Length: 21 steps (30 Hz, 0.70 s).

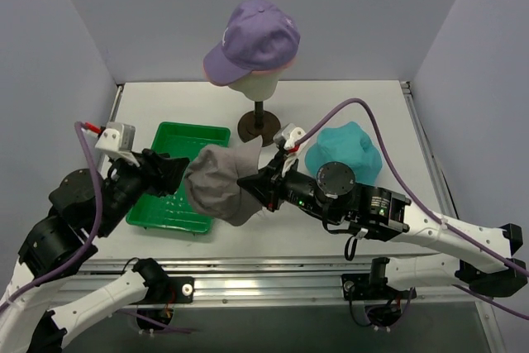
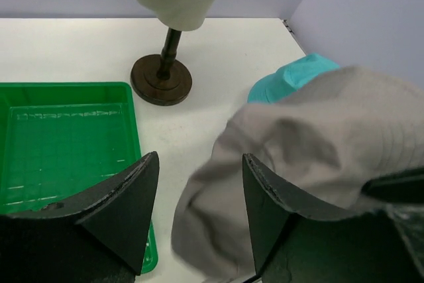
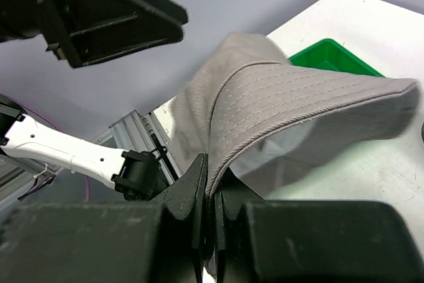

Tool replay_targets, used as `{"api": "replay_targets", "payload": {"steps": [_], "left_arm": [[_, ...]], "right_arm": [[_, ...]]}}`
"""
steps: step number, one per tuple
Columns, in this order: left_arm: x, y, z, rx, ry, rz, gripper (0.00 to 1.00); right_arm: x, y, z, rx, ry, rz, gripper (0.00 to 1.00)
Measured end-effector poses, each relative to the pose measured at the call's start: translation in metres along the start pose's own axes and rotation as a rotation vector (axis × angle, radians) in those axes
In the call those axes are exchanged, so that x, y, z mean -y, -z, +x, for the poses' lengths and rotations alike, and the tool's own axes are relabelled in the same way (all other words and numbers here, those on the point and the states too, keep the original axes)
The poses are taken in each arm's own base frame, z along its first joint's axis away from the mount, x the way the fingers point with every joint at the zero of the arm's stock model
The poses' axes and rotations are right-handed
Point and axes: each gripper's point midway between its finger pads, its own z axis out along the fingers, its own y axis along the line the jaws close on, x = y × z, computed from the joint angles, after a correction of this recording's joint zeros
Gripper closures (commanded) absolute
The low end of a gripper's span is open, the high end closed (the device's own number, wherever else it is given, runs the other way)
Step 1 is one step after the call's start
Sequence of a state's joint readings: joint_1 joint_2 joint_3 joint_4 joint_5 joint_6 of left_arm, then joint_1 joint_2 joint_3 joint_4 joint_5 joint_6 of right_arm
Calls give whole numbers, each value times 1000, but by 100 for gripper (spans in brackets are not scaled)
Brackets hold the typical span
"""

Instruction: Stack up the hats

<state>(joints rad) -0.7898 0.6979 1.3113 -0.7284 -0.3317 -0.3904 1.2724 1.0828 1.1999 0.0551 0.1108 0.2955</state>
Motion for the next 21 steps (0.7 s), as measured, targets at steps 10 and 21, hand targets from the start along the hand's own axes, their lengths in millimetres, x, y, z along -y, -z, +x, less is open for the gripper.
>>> {"api": "replay_targets", "payload": {"steps": [10, 21], "left_arm": [[10, 15, 50, -71, -8, 170, 38], [39, -42, 97, -222, -24, 254, 62]], "right_arm": [[9, 4, 9, -59, -46, 51, 100], [11, 4, 11, -57, -74, 56, 100]]}}
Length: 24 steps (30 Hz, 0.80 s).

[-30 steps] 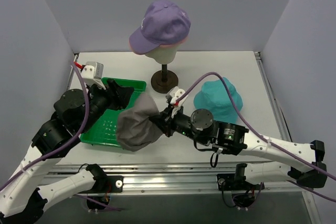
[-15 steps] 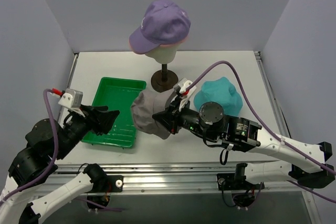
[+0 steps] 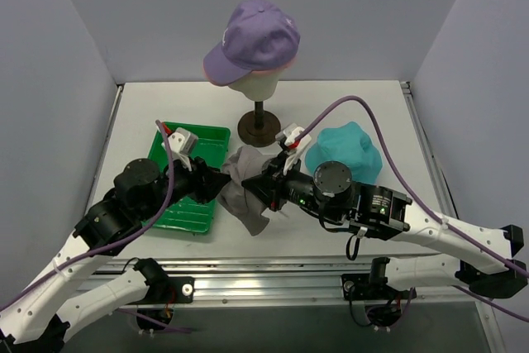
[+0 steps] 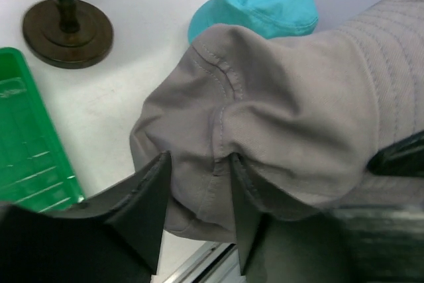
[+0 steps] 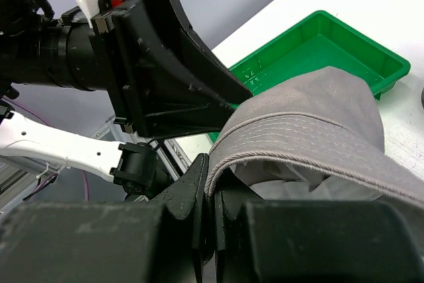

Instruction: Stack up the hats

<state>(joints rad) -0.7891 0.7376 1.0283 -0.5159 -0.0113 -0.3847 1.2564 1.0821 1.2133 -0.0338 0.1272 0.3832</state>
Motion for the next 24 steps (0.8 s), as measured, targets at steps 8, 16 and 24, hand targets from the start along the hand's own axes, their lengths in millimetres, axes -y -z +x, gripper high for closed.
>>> {"api": "replay_targets", "payload": {"steps": [8, 16, 24], "left_arm": [[12, -8, -5, 7, -11, 64, 98], [26, 10, -29, 74, -16, 111, 98], [31, 14, -41, 98, -76, 131, 27]], "right_arm": [[11, 5, 5, 11, 1, 24, 100], [39, 18, -8, 53, 19, 80, 100], [46, 24, -10, 46, 26, 21, 100]]}}
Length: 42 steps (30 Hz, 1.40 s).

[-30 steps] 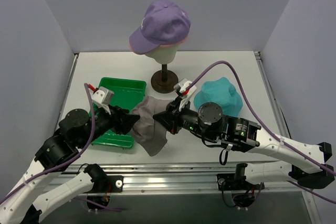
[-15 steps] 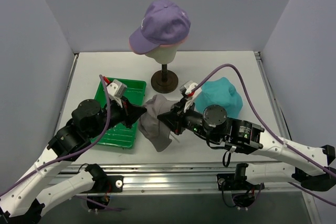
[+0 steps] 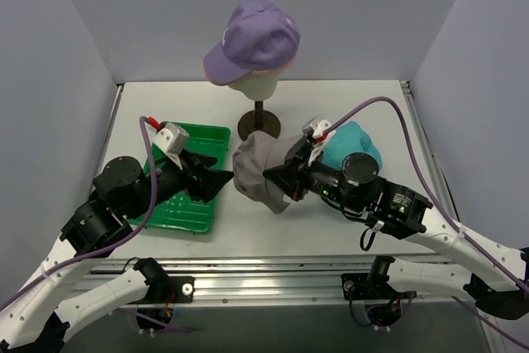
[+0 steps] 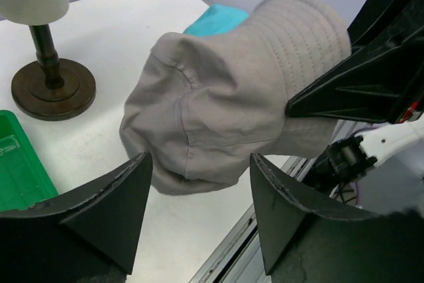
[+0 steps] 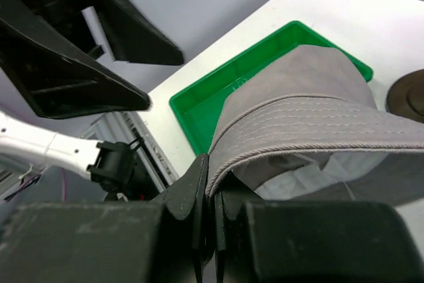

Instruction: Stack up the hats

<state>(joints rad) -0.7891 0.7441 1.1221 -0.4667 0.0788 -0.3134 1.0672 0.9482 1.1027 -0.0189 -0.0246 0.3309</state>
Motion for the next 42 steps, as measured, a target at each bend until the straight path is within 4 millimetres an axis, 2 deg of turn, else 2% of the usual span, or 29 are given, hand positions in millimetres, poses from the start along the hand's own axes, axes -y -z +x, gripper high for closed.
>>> {"api": "replay_targets", "payload": {"steps": [2, 8, 10, 12, 13, 15, 16, 25, 29, 32, 34, 37, 40, 42], "left_arm": [[1, -5, 7, -29, -10, 15, 24], [-8, -27, 29, -128, -48, 1, 23], [-8, -34, 38, -160, -51, 8, 29], [-7, -36, 41, -169, -50, 22, 50], [-5, -37, 42, -172, -49, 31, 75], [-3, -38, 44, -177, -49, 47, 94], [-2, -38, 44, -178, -51, 54, 97], [0, -39, 43, -172, -56, 65, 98], [4, -28, 34, -134, -64, 82, 98], [9, -21, 23, -125, -58, 87, 98], [13, -21, 4, -114, -52, 76, 98], [16, -32, -23, -77, -40, 51, 98], [16, -47, -29, -102, -14, 34, 98], [6, -52, -19, -119, 1, -12, 98]], "right_arm": [[-6, 0, 2, -12, 7, -37, 100], [-18, 1, 6, -33, 18, -109, 100], [-20, 1, 7, -36, 19, -122, 100], [-22, 1, 9, -42, 19, -131, 100], [-22, 1, 10, -44, 19, -133, 100], [-21, 1, 12, -50, 21, -133, 100], [-21, 0, 13, -52, 21, -133, 100], [-22, 4, 19, -55, 34, -154, 100], [-23, 9, 14, -37, 52, -161, 100], [-11, 9, 11, -24, 71, -97, 100], [2, 4, 6, -26, 82, -17, 100], [16, -15, -12, -14, 100, 79, 100], [24, -31, -15, -44, 105, 132, 100], [30, -33, -7, -63, 106, 150, 100]]}}
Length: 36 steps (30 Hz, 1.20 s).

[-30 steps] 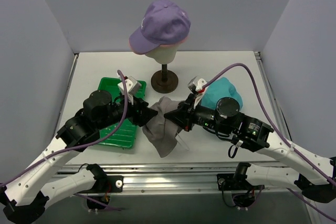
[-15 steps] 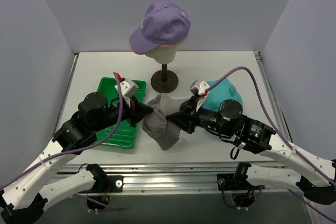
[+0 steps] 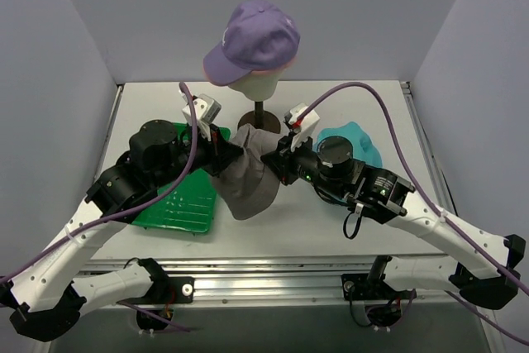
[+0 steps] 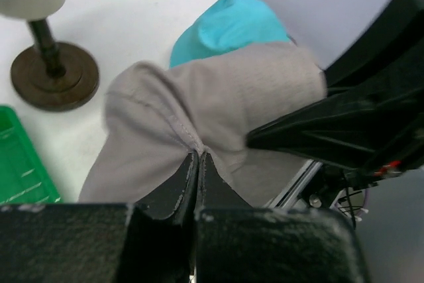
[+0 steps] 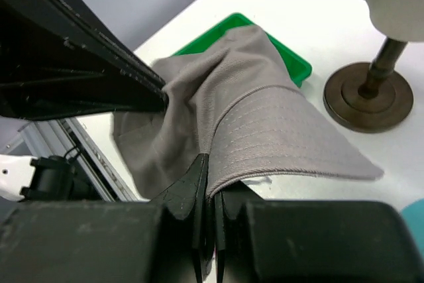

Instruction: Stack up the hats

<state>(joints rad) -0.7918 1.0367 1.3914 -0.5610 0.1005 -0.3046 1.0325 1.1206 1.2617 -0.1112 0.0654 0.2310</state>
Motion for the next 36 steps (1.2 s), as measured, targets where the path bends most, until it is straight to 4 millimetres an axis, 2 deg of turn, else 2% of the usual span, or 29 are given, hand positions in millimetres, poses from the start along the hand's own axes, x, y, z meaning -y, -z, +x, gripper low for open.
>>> {"api": "replay_targets", "payload": {"steps": [3, 8, 12, 17, 21, 26, 29, 31, 34, 36], "left_arm": [[-18, 1, 17, -20, 14, -77, 98], [-26, -4, 21, -29, 29, -114, 98], [-21, -20, 4, -1, 27, -100, 98], [-18, -49, -18, 30, 6, -90, 98], [-20, -75, -19, 21, -4, -88, 98], [-21, -97, -7, -11, -13, -83, 98], [-15, -110, -4, -19, -27, -67, 98], [-12, -117, -3, -23, -34, -59, 98], [-8, -127, 0, -29, -45, -46, 98], [-5, -132, 1, -32, -55, -39, 98]], "right_arm": [[9, 7, 6, -17, 11, 31, 100], [18, 17, -17, 21, 43, 66, 100], [31, 24, -32, 54, 69, 113, 100], [83, 17, -51, 59, 47, 208, 100], [115, 9, -47, 31, 1, 229, 94], [140, 14, -44, 32, -50, 244, 92], [155, 18, -34, 26, -87, 261, 91], [163, 21, -29, 20, -116, 271, 85], [172, 26, -27, 25, -148, 282, 71], [173, 30, -27, 32, -161, 284, 69]]}}
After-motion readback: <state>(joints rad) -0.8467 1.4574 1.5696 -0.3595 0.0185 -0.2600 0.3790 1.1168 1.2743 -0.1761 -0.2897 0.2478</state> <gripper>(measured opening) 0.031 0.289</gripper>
